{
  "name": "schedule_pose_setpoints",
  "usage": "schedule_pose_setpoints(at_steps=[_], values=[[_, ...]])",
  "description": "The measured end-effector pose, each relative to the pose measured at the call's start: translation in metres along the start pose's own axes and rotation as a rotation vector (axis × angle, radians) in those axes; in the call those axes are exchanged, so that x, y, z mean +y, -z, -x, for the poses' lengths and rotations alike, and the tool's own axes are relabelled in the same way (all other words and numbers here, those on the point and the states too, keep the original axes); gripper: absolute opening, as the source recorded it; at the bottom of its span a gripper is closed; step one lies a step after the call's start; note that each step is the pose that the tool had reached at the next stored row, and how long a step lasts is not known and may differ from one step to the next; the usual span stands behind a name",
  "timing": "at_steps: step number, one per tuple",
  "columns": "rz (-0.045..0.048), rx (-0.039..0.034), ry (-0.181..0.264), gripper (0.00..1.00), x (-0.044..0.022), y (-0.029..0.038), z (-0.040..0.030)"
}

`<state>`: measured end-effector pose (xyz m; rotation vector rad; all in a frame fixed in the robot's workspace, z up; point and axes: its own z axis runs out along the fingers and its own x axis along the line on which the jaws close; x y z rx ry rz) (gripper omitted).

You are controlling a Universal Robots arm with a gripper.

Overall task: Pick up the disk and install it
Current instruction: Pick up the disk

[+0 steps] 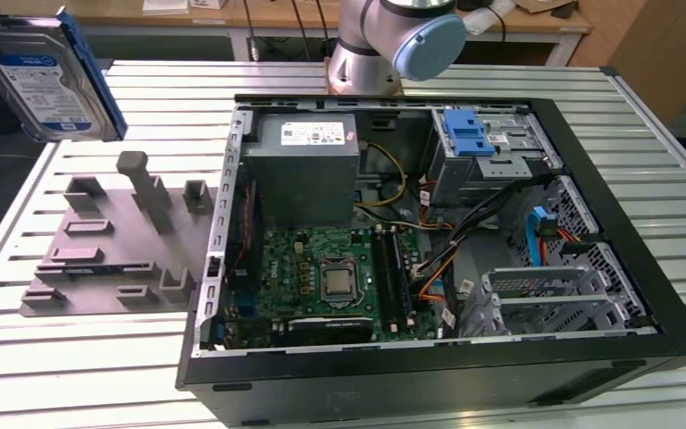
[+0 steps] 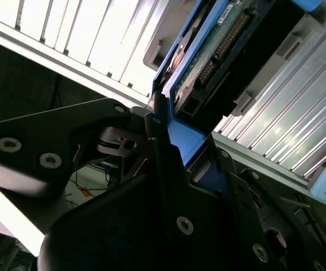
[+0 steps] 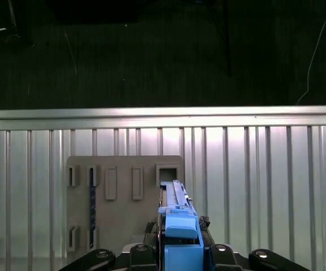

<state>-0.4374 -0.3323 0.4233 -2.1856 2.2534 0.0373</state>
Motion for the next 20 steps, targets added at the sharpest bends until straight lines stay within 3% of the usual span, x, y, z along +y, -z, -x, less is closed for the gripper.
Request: schedule_pose_setpoints(at_steps=[20], values=[[0.0000, -0.0001, 0.000, 0.36, 0.0004, 0.0233, 0.0004]])
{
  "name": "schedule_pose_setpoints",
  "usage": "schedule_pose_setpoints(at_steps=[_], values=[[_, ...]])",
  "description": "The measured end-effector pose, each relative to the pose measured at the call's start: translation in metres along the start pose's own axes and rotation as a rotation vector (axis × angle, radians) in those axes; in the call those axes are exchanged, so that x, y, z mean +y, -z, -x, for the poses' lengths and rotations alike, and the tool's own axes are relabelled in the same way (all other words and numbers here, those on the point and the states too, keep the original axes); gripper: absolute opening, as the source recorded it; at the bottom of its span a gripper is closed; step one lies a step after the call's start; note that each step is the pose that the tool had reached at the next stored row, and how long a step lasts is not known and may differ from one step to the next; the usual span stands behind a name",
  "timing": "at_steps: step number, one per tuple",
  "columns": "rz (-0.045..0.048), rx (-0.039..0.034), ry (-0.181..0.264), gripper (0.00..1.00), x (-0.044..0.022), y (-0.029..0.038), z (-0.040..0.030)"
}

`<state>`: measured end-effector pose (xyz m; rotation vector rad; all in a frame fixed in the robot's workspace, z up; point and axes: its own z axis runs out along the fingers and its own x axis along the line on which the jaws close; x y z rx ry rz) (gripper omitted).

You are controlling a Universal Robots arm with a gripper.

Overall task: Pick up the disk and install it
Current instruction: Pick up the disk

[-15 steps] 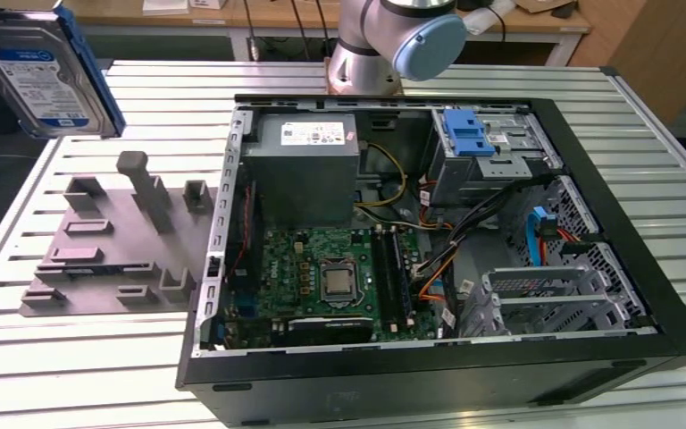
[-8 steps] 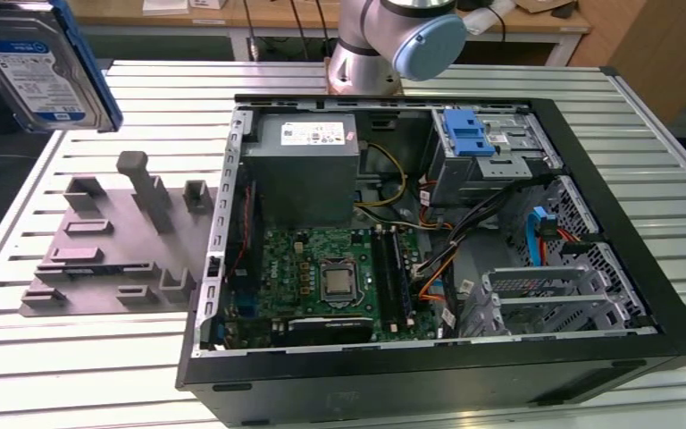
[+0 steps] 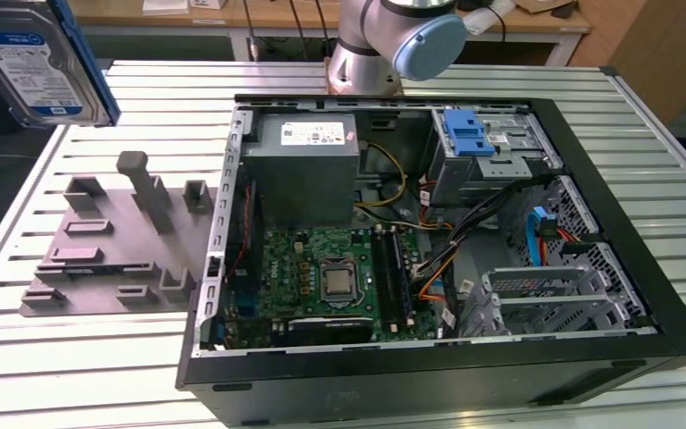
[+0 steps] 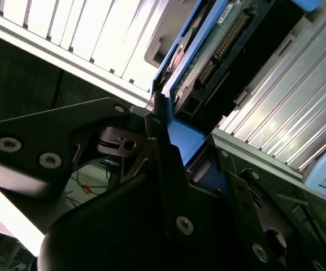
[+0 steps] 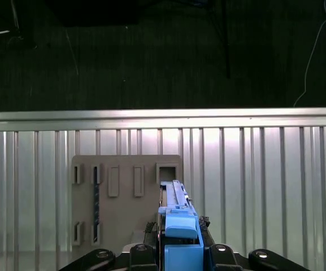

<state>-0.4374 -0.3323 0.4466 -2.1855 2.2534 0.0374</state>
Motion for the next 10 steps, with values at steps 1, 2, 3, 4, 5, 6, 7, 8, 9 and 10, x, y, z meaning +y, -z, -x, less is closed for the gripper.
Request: schedule_pose_setpoints(at_steps=[1, 2, 3, 4, 5, 6, 7, 8, 9, 10], values=[[0.0000, 0.0000, 0.000, 0.36, 0.0000, 0.0009, 0.0000], [0.0000, 0.0001, 0.000, 0.36, 0.0000, 0.0019, 0.0000], [0.0001, 0.0001, 0.000, 0.36, 0.0001, 0.0029, 0.0001], [0.0000, 0.0000, 0.000, 0.36, 0.0001, 0.0039, 0.0001], [0.0000, 0.0001, 0.000, 0.36, 0.0001, 0.0049, 0.0001], [0.0000, 0.0001, 0.000, 0.36, 0.0001, 0.0058, 0.0001], [0.0000, 0.0001, 0.000, 0.36, 0.0001, 0.0067, 0.0001], [0.0001, 0.0001, 0.000, 0.36, 0.0001, 0.0077, 0.0001], [0.0000, 0.0001, 0.000, 0.36, 0.0001, 0.0086, 0.0002], [-0.0001, 0.0000, 0.000, 0.36, 0.0001, 0.0095, 0.0002]])
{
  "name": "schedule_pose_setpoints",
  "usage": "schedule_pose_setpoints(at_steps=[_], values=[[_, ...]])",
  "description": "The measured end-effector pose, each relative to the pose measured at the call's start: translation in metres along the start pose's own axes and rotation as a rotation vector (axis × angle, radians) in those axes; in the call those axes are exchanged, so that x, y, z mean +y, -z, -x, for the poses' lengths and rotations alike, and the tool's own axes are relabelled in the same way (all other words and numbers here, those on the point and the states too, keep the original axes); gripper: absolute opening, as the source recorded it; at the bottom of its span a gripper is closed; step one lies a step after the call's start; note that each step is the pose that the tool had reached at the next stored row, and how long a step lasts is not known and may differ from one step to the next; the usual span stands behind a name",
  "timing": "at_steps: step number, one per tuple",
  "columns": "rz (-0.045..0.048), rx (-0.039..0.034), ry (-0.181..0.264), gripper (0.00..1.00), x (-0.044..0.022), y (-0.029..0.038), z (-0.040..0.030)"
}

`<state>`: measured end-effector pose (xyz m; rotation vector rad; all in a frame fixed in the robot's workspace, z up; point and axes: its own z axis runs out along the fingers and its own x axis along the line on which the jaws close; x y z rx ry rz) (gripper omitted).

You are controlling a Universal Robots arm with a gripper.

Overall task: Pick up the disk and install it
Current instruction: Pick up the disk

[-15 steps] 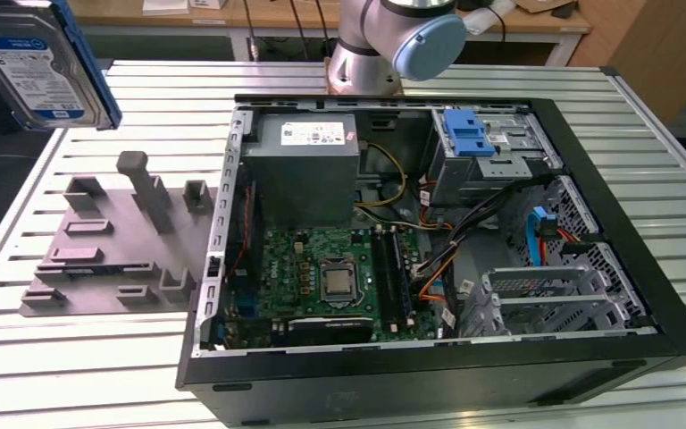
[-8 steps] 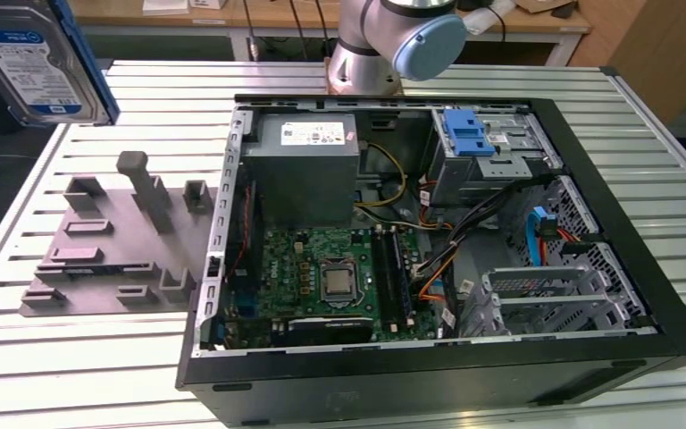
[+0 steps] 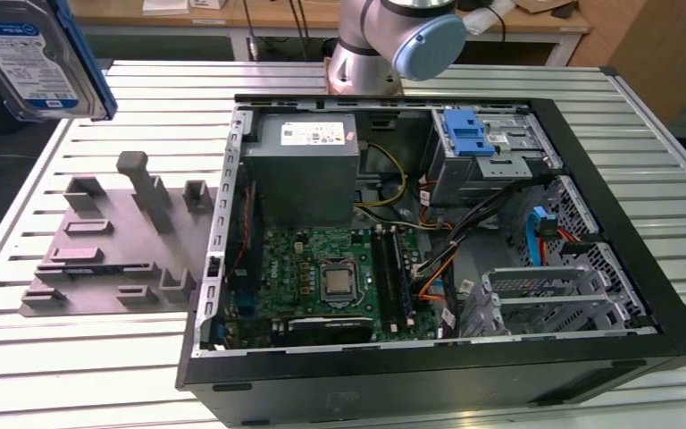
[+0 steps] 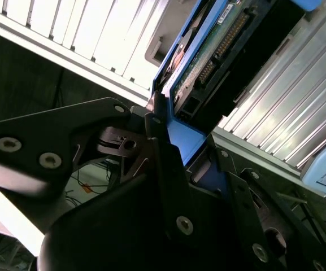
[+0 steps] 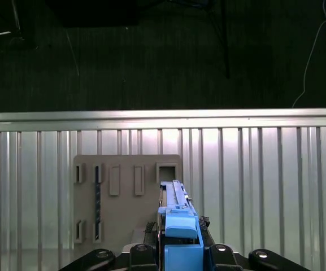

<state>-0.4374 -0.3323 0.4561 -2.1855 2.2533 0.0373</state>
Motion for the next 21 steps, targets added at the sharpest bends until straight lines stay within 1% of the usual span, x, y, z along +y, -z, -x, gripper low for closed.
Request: schedule_pose_setpoints(at_steps=[21], values=[[0.0001, 0.0000, 0.000, 0.36, 0.0003, 0.0174, 0.0003]])
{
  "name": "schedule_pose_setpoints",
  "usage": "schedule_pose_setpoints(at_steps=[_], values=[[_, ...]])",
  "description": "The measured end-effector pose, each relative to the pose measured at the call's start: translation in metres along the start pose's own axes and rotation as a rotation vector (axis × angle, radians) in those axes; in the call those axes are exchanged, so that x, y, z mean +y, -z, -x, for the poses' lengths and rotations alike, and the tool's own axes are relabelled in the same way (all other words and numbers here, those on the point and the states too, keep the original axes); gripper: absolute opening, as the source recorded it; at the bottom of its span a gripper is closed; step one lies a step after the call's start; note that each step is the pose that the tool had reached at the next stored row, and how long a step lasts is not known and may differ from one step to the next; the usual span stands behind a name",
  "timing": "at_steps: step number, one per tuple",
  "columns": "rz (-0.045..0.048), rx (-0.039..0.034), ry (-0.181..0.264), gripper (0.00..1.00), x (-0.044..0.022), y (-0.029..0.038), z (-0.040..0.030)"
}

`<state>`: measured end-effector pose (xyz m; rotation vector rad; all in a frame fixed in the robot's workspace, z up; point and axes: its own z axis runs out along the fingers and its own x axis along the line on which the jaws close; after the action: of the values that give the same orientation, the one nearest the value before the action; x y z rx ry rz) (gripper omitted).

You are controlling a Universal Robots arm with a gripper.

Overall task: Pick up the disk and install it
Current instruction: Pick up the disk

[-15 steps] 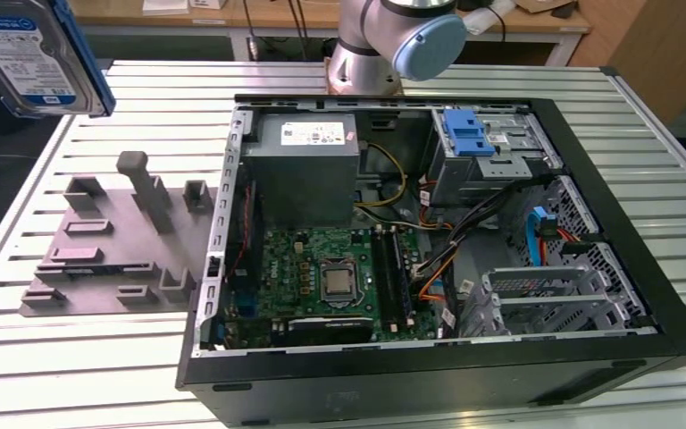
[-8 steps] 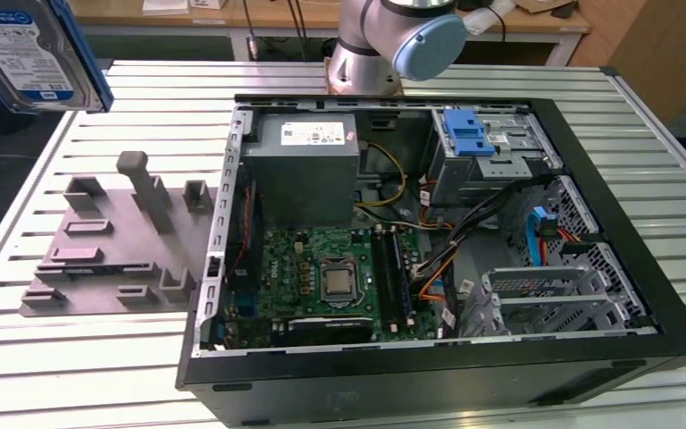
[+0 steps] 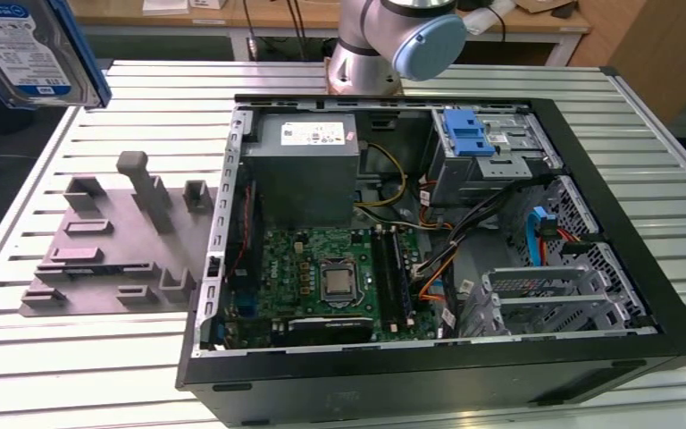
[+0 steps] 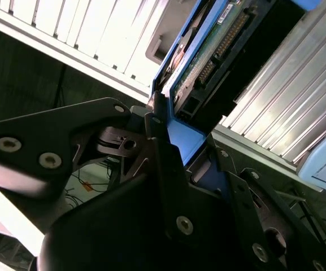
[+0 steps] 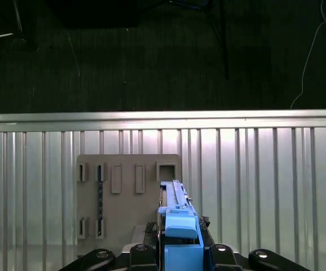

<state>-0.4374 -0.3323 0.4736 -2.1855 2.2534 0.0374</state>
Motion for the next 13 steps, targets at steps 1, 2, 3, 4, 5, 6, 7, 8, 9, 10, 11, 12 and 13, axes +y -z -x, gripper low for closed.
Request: schedule_pose_setpoints(at_steps=[1, 2, 3, 4, 5, 6, 7, 8, 9, 10, 11, 12, 13], values=[[-0.0001, 0.0000, 0.000, 0.36, 0.0000, 0.0000, 0.0000], [0.0001, 0.0001, 0.000, 0.36, 0.0000, 0.0002, 0.0000], [0.0000, 0.0000, 0.000, 0.36, 0.0000, 0.0003, 0.0000], [0.0001, 0.0000, 0.000, 0.36, 0.0000, 0.0003, 0.0000], [0.0001, 0.0001, 0.000, 0.36, -0.0001, 0.0004, 0.0000], [0.0001, 0.0001, 0.000, 0.36, -0.0004, 0.0004, 0.0001], [0.0002, 0.0001, 0.000, 0.36, -0.0009, 0.0005, 0.0001], [0.0001, 0.0001, 0.000, 0.36, -0.0014, 0.0004, 0.0001], [0.0001, 0.0001, 0.000, 0.36, -0.0023, 0.0004, 0.0001], [0.0001, 0.0001, 0.000, 0.36, -0.0032, 0.0004, 0.0001], [0.0001, 0.0001, 0.000, 0.36, -0.0039, 0.0004, 0.0002], [0.0000, 0.0000, 0.000, 0.36, -0.0045, 0.0004, 0.0002], [0.0001, 0.0000, 0.000, 0.36, -0.0049, 0.0004, 0.0002]])
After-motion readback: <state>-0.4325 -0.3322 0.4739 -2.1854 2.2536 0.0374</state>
